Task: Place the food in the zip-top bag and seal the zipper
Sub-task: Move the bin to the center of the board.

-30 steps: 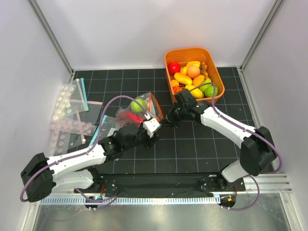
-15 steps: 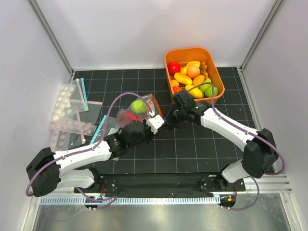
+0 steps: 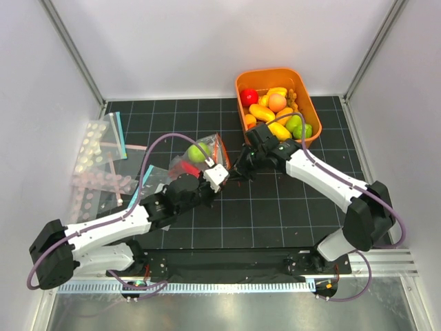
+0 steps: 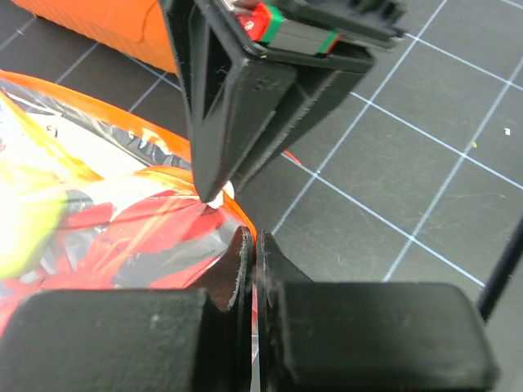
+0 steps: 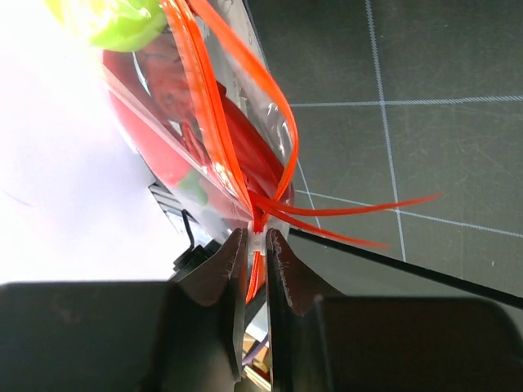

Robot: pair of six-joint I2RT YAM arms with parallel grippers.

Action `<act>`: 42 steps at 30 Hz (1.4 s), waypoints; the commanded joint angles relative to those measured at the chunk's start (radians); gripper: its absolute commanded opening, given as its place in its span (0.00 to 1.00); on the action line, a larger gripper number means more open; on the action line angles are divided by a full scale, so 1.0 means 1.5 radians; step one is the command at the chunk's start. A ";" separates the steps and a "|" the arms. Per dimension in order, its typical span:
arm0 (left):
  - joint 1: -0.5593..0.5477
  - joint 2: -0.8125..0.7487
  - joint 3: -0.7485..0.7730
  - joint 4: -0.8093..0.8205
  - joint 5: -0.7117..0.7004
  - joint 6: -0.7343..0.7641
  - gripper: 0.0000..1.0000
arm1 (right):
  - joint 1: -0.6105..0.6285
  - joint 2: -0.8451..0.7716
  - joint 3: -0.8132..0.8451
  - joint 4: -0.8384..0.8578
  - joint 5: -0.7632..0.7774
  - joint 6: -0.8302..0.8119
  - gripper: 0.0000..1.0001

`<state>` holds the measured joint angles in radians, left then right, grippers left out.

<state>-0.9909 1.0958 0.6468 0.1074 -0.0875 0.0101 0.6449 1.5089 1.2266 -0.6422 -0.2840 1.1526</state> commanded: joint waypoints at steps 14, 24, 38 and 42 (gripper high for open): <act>-0.006 -0.078 0.008 -0.031 0.122 -0.080 0.00 | -0.025 0.085 0.045 0.122 0.070 -0.053 0.01; -0.014 -0.096 -0.006 -0.043 0.129 -0.107 0.00 | -0.048 0.112 0.021 0.216 0.056 -0.058 0.01; -0.033 -0.115 -0.020 -0.062 0.127 -0.139 0.00 | -0.062 0.153 0.028 0.285 0.071 -0.080 0.01; -0.044 -0.117 -0.023 -0.065 0.126 -0.148 0.00 | -0.069 0.177 0.043 0.317 0.052 -0.096 0.01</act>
<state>-1.0035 0.9607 0.6071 -0.0196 -0.0326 -0.1577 0.5995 1.7248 1.2510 -0.3111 -0.3267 1.0210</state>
